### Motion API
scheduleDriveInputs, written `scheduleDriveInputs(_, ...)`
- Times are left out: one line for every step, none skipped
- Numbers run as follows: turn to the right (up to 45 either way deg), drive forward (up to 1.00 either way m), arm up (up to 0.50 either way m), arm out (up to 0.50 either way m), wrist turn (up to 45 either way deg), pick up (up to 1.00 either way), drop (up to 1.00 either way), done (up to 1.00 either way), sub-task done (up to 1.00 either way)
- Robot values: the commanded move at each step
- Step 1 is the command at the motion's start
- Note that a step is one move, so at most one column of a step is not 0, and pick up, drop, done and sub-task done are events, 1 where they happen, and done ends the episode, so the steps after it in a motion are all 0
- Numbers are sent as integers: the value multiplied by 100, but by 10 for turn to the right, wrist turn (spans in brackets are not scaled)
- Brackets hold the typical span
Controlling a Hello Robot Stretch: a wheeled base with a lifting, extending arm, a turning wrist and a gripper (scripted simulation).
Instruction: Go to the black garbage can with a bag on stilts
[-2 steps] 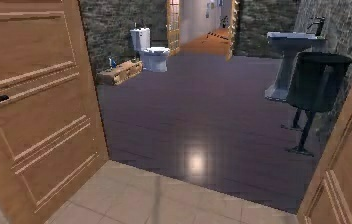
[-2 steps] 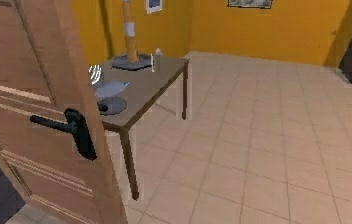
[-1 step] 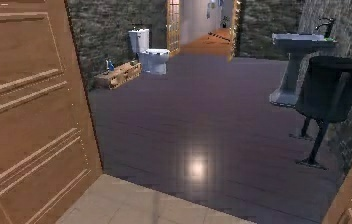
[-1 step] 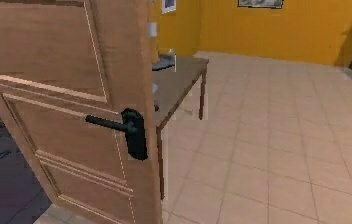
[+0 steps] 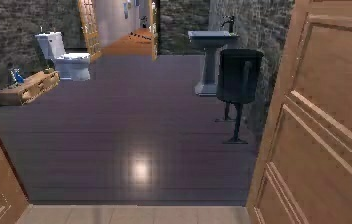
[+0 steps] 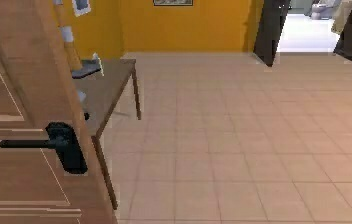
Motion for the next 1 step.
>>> scheduleDriveInputs(0,100,0,0,0,0,0,0,0)
